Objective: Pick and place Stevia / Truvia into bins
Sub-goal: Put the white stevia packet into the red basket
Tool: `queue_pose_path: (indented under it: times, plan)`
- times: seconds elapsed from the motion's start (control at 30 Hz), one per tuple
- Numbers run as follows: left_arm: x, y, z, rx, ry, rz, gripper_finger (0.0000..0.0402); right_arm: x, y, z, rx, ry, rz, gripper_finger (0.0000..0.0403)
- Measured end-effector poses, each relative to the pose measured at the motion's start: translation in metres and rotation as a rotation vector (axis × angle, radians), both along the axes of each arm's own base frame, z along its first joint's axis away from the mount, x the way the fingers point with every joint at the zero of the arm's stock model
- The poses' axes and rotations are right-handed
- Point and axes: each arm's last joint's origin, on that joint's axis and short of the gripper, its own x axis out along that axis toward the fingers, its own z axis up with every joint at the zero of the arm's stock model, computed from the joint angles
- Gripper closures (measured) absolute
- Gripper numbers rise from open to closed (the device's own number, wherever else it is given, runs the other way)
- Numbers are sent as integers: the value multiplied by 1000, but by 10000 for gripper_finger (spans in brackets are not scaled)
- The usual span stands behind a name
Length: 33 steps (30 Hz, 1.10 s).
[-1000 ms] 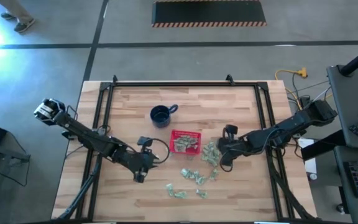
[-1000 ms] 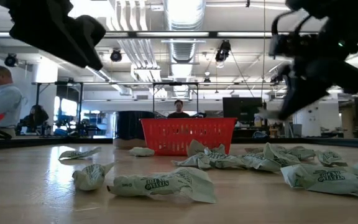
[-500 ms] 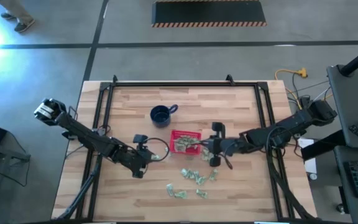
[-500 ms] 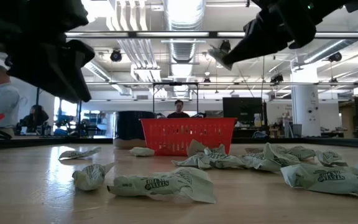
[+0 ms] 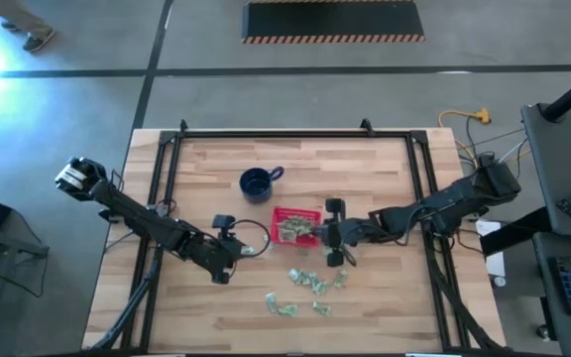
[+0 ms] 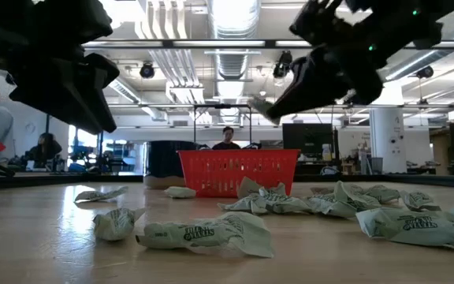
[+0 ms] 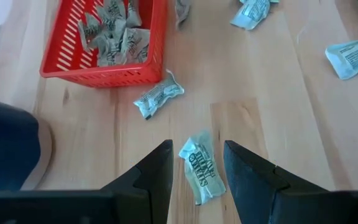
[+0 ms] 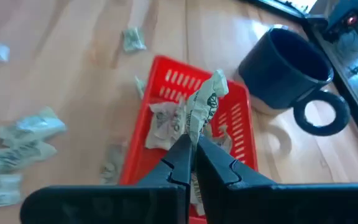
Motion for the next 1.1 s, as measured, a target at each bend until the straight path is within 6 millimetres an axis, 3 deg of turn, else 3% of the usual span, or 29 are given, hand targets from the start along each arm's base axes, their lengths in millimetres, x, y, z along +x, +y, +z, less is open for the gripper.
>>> queue_pose_path:
  times: [0.23, 0.57, 0.77, 1.1]
  plan:
    - [-4, 3, -9, 28, 2, 19, 275, 14, -10, -1, 13, 18, -42, 388]
    - [-4, 5, -12, 33, -12, 34, 275, 11, -11, 2, 24, 29, -56, 296]
    - [1, 6, -19, 29, 6, 62, 275, 3, -9, 14, 18, 27, -43, 267]
    - [20, 10, -53, -54, 111, 128, 275, -19, -1, 31, 94, 58, -64, 265]
